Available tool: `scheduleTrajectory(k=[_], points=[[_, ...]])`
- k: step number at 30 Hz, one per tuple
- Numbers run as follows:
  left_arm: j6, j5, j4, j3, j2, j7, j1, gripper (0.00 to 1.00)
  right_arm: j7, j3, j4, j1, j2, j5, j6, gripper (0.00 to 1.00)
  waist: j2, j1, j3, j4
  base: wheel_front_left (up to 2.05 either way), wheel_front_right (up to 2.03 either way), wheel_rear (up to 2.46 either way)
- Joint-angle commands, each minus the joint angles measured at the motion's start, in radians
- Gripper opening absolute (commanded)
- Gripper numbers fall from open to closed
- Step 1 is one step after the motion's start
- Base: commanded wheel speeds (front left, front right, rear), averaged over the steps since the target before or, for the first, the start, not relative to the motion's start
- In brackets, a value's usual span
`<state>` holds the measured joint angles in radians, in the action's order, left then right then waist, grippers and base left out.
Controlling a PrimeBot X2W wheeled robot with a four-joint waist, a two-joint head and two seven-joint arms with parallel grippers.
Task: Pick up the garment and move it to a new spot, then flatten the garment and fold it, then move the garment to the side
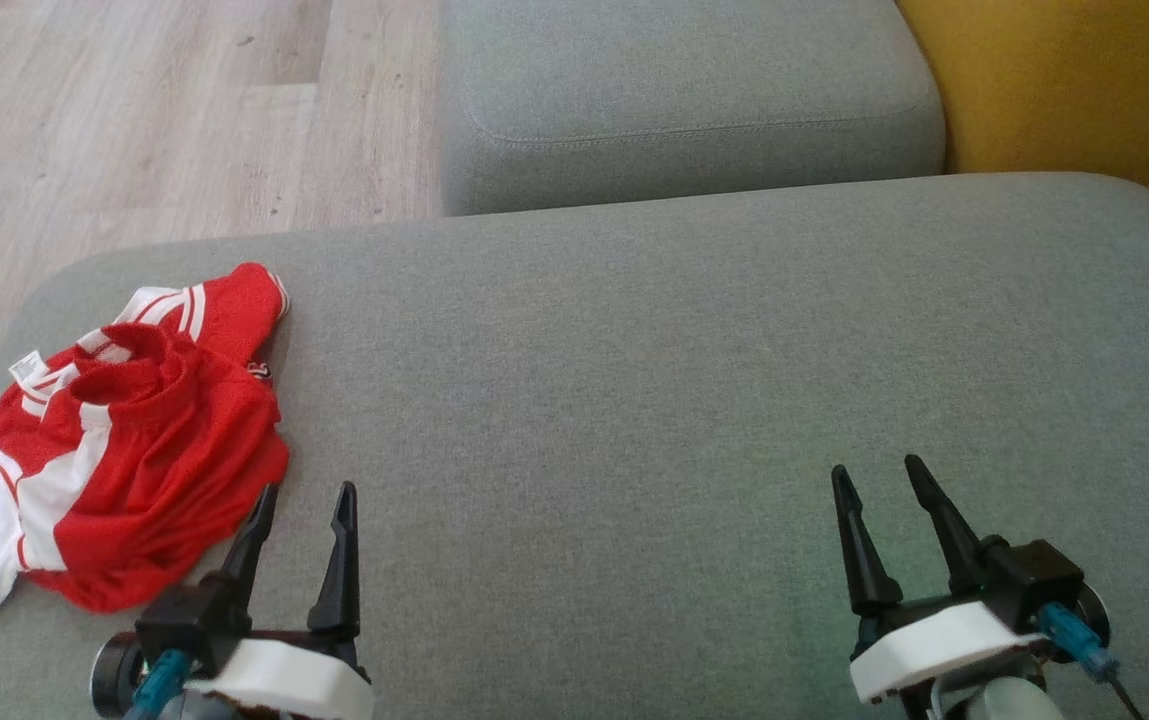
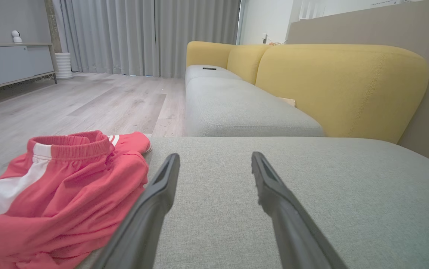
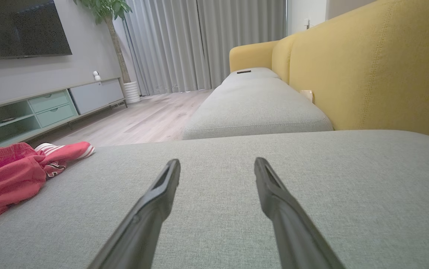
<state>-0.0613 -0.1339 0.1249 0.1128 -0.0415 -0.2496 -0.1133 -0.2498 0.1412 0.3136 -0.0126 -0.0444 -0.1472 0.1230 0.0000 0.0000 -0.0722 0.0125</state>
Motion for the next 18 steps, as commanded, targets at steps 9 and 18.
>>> scheduleTrajectory(k=[9, 18], points=[[0.009, 0.006, -0.02, -0.037, -0.009, -0.012, 0.048, 1.0, -0.012, 0.007, -0.022, 0.022, -0.006, -0.004, 0.008, 1.0, 0.0, 0.0, -0.01, 0.025, 0.0, 0.0, 0.0], [0.047, 0.056, -0.024, -0.059, -0.009, -0.012, 0.051, 1.0, -0.012, 0.008, -0.024, 0.008, -0.006, -0.006, 0.008, 1.0, 0.0, 0.0, -0.013, 0.133, 0.0, 0.0, 0.0]])
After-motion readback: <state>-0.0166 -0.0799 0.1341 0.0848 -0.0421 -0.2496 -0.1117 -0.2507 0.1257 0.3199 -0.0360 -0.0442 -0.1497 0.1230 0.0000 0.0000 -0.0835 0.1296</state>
